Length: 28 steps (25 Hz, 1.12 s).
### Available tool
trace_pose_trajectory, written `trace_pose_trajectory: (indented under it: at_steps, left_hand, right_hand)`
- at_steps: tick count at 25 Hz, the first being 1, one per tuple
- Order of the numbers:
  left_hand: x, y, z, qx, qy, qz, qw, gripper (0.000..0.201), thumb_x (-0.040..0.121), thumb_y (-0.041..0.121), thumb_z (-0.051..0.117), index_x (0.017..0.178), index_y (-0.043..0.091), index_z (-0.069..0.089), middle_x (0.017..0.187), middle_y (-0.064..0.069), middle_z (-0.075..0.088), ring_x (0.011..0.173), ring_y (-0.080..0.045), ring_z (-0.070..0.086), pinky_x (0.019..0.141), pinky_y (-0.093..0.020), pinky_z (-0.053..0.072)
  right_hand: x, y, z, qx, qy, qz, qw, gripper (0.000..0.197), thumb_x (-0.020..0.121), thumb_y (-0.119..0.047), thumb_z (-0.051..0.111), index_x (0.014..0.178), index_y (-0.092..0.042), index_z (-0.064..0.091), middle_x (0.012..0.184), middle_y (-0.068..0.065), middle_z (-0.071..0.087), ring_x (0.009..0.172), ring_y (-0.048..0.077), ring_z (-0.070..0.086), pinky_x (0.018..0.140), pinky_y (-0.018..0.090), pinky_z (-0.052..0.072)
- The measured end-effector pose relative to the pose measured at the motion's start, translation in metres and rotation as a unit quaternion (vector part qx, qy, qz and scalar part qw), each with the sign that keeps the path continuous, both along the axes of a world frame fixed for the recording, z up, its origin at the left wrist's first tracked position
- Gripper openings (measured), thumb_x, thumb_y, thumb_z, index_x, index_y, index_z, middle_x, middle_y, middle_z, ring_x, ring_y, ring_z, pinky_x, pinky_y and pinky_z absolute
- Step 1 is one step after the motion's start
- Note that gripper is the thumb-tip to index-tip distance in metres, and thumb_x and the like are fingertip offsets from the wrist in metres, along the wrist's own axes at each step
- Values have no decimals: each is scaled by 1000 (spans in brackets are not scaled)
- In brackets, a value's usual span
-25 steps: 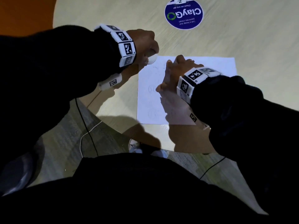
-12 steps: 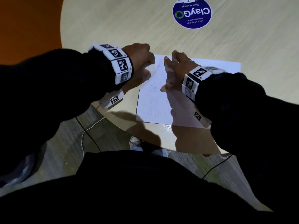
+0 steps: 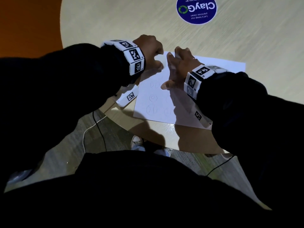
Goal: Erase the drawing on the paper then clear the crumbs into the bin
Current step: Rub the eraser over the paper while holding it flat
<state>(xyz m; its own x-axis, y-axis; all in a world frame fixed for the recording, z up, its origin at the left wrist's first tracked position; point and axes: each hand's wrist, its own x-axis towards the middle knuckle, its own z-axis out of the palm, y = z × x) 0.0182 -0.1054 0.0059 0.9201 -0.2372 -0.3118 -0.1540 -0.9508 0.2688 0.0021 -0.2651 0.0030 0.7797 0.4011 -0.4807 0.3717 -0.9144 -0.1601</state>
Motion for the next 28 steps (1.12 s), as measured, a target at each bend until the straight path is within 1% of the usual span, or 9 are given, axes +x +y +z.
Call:
trace_pose_trajectory:
  at_steps: [3,7,12,15,17,20,22,25,28]
  left_hand:
    - [-12,0,1,37,-2,-43,998,48,80,34,74,120,12,63,101,-5,54,103,-31,54,71,-33,36]
    - [-4,-2,3,31,-27,-17,999,50,80,35,73,125,16,61,120,-9,56,113,-32,52,81,-35,40]
    - [-16,-1,2,57,-6,-67,996,45,79,33,75,119,14,65,109,-9,61,103,-31,55,72,-33,39]
    - [-12,-1,7,45,-25,-29,998,47,81,33,73,123,14,63,115,-9,58,109,-32,53,73,-31,35]
    - [-15,1,8,41,-21,-25,999,47,80,33,74,121,14,64,105,-7,57,106,-31,54,72,-32,36]
    - [-27,7,7,54,18,-56,997,43,76,34,77,112,12,67,76,4,50,84,-26,50,67,-32,37]
    - [-29,11,8,47,26,-50,997,41,76,33,77,109,13,68,67,8,43,78,-21,45,66,-31,37]
    - [-30,13,9,33,32,-42,998,37,75,32,77,107,16,68,77,3,53,80,-21,50,68,-32,42]
    - [-28,15,11,25,41,-36,998,38,75,32,77,109,18,68,83,3,55,82,-19,51,71,-32,44]
  right_hand:
    - [2,0,-4,5,2,-1,1000,106,70,-58,72,149,-15,14,152,10,11,142,32,5,108,55,30]
    - [2,1,-6,5,-6,2,1000,105,69,-58,73,146,-13,19,147,11,17,137,34,14,103,54,35]
    - [4,-1,-8,3,-5,-2,1000,106,70,-60,71,148,-14,15,149,12,13,140,34,9,106,55,31]
    - [3,0,-10,4,-15,-1,1000,105,69,-61,71,146,-14,18,146,11,18,137,33,15,103,54,34]
    - [2,0,-10,4,-17,-3,1000,103,69,-60,71,145,-14,20,145,10,20,135,33,17,103,53,34]
    - [2,-1,-11,13,-20,-8,1000,105,68,-60,71,147,-14,20,146,9,19,136,32,15,103,52,34]
    - [1,-1,-12,16,-29,-6,999,103,66,-60,72,144,-13,24,141,9,24,133,32,20,96,50,37]
    - [3,5,-11,14,-41,6,999,91,63,-57,75,130,-10,35,127,11,32,125,31,29,84,44,40]
    - [5,8,-8,15,-17,18,1000,90,66,-54,75,134,-13,33,130,12,30,127,30,25,92,49,41]
